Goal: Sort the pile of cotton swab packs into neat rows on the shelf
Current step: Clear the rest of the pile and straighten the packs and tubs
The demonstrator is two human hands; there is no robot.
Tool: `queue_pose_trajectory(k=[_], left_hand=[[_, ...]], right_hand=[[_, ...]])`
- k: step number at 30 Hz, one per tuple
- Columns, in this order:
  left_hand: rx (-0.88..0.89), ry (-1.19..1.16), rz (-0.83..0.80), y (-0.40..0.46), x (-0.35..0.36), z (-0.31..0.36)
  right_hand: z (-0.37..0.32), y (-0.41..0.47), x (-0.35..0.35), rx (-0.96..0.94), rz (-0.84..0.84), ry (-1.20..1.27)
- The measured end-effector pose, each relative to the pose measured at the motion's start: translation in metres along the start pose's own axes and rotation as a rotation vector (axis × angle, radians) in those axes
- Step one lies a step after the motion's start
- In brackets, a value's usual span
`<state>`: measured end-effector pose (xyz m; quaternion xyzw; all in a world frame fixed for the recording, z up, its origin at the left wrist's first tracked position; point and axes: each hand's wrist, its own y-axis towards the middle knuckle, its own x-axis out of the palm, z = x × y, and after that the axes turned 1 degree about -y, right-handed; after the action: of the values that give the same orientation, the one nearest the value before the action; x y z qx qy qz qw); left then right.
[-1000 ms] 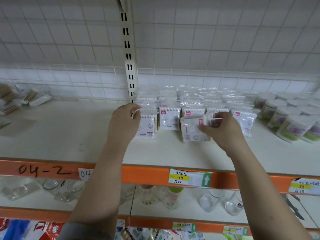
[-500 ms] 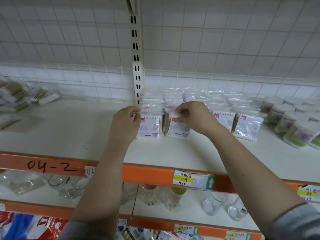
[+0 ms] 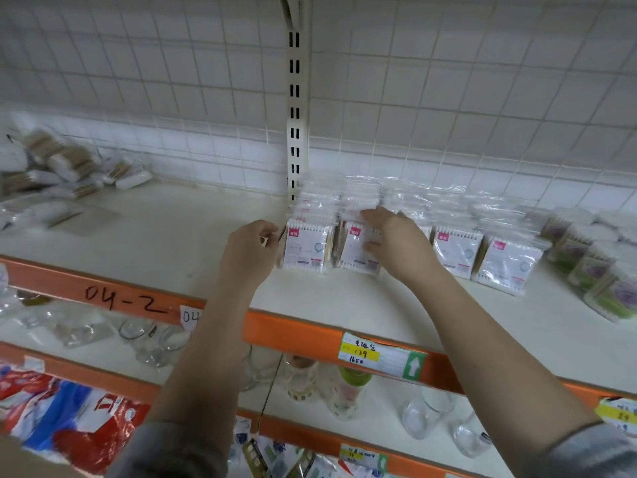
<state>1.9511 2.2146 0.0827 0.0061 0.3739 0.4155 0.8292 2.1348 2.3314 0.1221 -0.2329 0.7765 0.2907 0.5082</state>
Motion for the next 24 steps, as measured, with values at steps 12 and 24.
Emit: queue_pose_trajectory(k=[12, 24], left_hand=[[-0.158, 0.064, 0.027, -0.031, -0.056, -0.022], [-0.030, 0.104, 0.041, -0.019, -0.178, -0.122]], right_hand=[[-0.036, -0.049, 0.006, -0.009, -0.021, 0.214], [-0.178, -0.065, 0.072, 0.119, -0.029, 0.221]])
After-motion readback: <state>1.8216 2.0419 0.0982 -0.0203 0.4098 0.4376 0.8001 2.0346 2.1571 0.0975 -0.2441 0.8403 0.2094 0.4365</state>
